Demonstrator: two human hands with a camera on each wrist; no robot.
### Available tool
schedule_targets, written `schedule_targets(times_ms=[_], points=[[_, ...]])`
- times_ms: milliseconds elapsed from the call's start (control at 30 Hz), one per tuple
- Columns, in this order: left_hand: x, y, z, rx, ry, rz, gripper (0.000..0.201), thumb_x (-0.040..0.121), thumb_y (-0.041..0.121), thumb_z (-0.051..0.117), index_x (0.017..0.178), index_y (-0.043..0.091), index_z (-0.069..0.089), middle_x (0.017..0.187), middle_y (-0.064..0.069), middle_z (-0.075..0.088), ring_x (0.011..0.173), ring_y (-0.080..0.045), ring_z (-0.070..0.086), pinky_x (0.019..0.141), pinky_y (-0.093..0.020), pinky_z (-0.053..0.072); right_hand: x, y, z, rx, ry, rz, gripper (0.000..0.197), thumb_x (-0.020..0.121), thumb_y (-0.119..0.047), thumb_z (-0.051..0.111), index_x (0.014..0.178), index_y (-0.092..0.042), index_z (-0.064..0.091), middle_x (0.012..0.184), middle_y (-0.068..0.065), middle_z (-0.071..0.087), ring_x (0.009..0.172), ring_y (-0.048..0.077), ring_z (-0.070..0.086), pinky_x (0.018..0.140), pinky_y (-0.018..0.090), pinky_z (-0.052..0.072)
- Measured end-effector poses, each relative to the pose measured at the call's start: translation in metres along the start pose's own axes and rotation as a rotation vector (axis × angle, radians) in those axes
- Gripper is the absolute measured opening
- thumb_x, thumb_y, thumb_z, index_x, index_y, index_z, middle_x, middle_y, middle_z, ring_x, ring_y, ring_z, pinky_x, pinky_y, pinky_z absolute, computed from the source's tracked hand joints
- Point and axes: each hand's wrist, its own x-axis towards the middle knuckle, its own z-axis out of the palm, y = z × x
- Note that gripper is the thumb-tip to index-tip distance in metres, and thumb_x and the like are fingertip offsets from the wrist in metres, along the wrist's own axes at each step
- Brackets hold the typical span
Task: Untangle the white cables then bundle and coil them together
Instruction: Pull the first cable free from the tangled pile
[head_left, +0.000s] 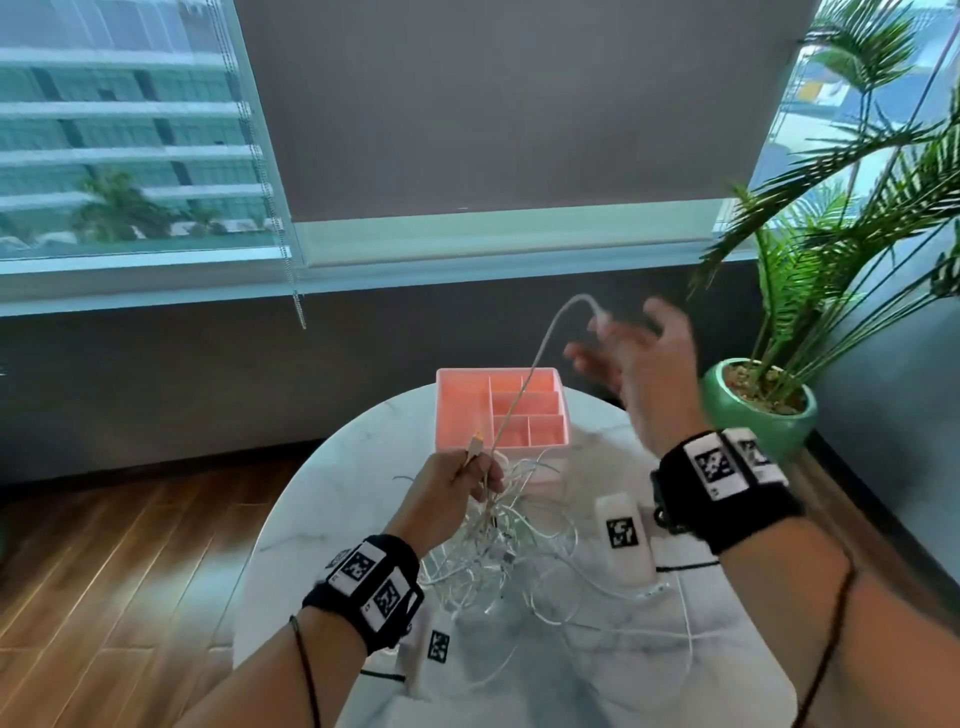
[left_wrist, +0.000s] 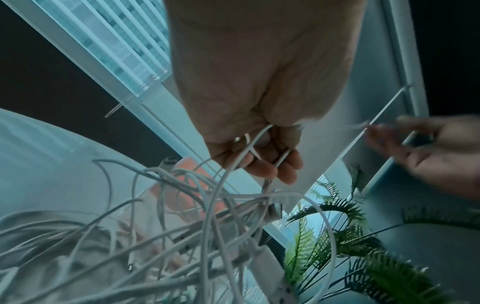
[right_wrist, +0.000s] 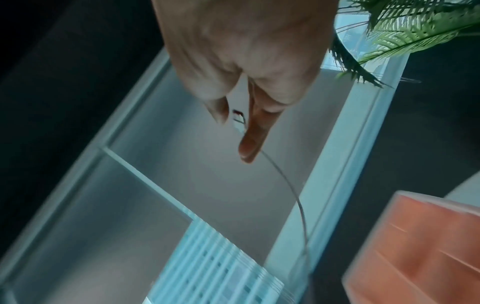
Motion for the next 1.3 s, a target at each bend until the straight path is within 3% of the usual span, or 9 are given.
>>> schedule_targets(times_ms=[100,333,533,767,867,967,1033,1133,1300], points=[[0.006,0.016,0.002,-0.038,0.06,0.031,0.031,0.105,0.005,0.045,0.083,0.005,0.067,0.074,-0.004,0.069,0.056,-0.001,0.056,0.056,-0.011,0.039,-0.024,0.055,-0.002,-0.433,-0.235,0.136,0.048,0.092,-0.013,0.069,0.133,-0.005,0.047,0.104,0.014,0.071,0.088,0.033,0.074,0.082,0.051,0.06],[0.01,0.022,-0.008,0.029,0.163,0.006,0.031,0.106,0.012,0.044,0.085,0.013,0.067,0.073,0.0,0.073,0.069,-0.014,0.068,0.056,-0.024,0.047,-0.055,0.115,0.003,-0.897,-0.576,-0.007,0.009,0.082,-0.024,0.077,0.084,-0.023,0.068,0.084,-0.008,0.072,0.078,-0.003,0.065,0.074,0.02,0.05],[0.011,0.045,-0.035,-0.125,0.372,-0.041,0.027,0.106,0.013,0.04,0.093,0.005,0.062,0.076,-0.006,0.067,0.064,-0.024,0.07,0.044,-0.025,0.041,-0.064,0.139,-0.044,-1.165,-0.854,0.086,0.019,0.087,-0.019,0.073,0.073,-0.02,0.06,0.064,-0.012,0.056,0.056,-0.003,0.052,0.06,0.011,0.039],[0.016,0.056,-0.046,-0.126,0.353,-0.002,0.028,0.106,0.012,0.039,0.099,-0.003,0.062,0.082,-0.011,0.069,0.07,-0.025,0.071,0.047,-0.026,0.046,-0.057,0.164,-0.106,-1.411,-0.673,0.225,0.015,0.076,-0.011,0.069,0.068,-0.023,0.063,0.074,-0.008,0.068,0.074,0.01,0.065,0.067,0.018,0.049],[0.013,0.054,-0.033,-0.181,0.293,0.022,0.029,0.108,0.015,0.039,0.096,-0.001,0.061,0.079,-0.01,0.068,0.072,-0.031,0.072,0.054,-0.029,0.05,-0.047,0.158,-0.101,-1.451,-0.722,0.244,0.013,0.077,-0.015,0.066,0.074,-0.027,0.068,0.084,-0.005,0.073,0.082,0.013,0.068,0.079,0.028,0.055],[0.012,0.057,-0.024,-0.2,0.241,0.043,0.03,0.108,0.019,0.04,0.097,0.0,0.061,0.08,-0.01,0.07,0.073,-0.035,0.073,0.059,-0.034,0.053,-0.038,0.138,-0.072,-1.329,-0.741,0.139,0.019,0.082,-0.019,0.064,0.099,-0.024,0.071,0.098,-0.007,0.07,0.09,0.009,0.065,0.084,0.024,0.052],[0.013,0.061,-0.02,-0.208,0.224,0.06,0.031,0.108,0.021,0.041,0.096,0.001,0.061,0.082,-0.013,0.069,0.074,-0.038,0.073,0.058,-0.034,0.053,-0.035,0.123,-0.045,-1.16,-0.673,-0.006,0.02,0.085,-0.018,0.065,0.104,-0.022,0.068,0.1,-0.011,0.066,0.086,0.004,0.062,0.08,0.021,0.05],[0.014,0.07,-0.018,-0.233,0.224,0.107,0.032,0.108,0.023,0.041,0.095,0.001,0.061,0.082,-0.013,0.068,0.072,-0.039,0.073,0.057,-0.035,0.054,-0.037,0.117,-0.013,-1.07,-0.795,-0.104,0.025,0.088,-0.024,0.071,0.112,-0.018,0.068,0.103,-0.008,0.067,0.082,0.003,0.061,0.08,0.02,0.052],[0.014,0.081,-0.022,-0.247,0.231,0.17,0.03,0.109,0.02,0.04,0.096,0.002,0.061,0.081,-0.01,0.069,0.072,-0.04,0.073,0.055,-0.033,0.055,-0.044,0.146,-0.012,-1.084,-0.833,-0.055,0.005,0.089,-0.022,0.068,0.088,-0.019,0.072,0.079,-0.012,0.062,0.076,0.012,0.062,0.074,0.028,0.046]])
